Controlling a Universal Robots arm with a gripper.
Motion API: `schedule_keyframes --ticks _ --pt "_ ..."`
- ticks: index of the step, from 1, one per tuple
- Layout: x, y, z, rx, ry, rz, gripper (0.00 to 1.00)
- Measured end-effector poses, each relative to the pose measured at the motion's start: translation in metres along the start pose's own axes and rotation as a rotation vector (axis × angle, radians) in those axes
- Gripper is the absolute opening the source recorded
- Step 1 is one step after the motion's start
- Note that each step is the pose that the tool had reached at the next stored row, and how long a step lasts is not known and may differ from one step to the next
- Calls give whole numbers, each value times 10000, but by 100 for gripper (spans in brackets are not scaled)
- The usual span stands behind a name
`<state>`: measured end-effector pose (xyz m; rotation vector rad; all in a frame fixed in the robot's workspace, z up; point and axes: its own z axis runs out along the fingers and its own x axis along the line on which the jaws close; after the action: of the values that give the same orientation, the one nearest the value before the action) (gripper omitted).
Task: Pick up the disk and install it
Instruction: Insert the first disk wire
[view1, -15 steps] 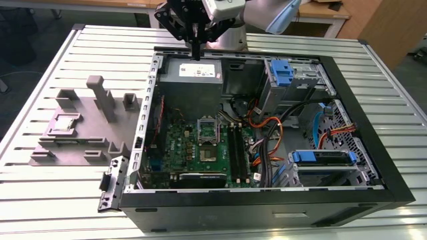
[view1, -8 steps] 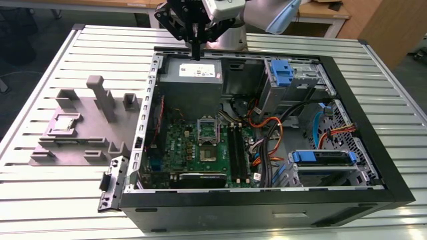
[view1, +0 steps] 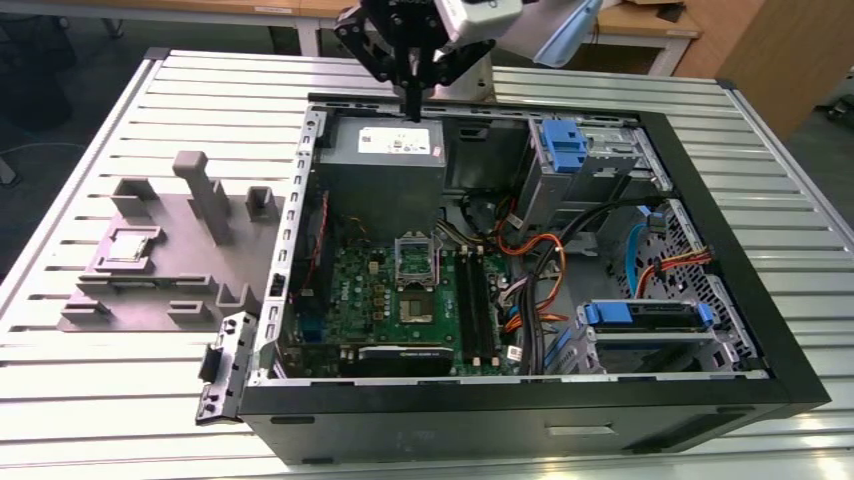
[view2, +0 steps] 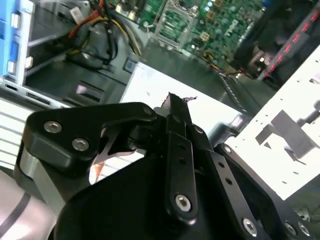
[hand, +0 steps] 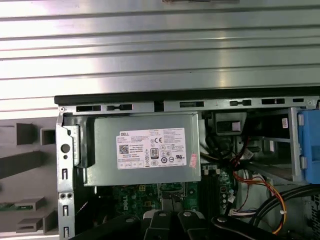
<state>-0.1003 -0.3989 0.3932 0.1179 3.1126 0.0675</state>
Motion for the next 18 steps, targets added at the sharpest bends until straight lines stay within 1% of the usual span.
schedule_keyframes --ticks 1,2,7,8,9,11,16,18 --pt "-29 2 1 1 0 1 10" --pt "-45 3 2 0 -1 0 10" --pt "-50 2 2 0 -1 2 10" --pt "-51 -11 4 2 -3 0 10" --pt "-53 -39 4 20 -4 -1 10" --pt "-59 -118 5 48 -5 -1 10" --pt "-76 -334 28 57 -6 -2 10" --pt "-89 -366 50 76 -9 -2 10"
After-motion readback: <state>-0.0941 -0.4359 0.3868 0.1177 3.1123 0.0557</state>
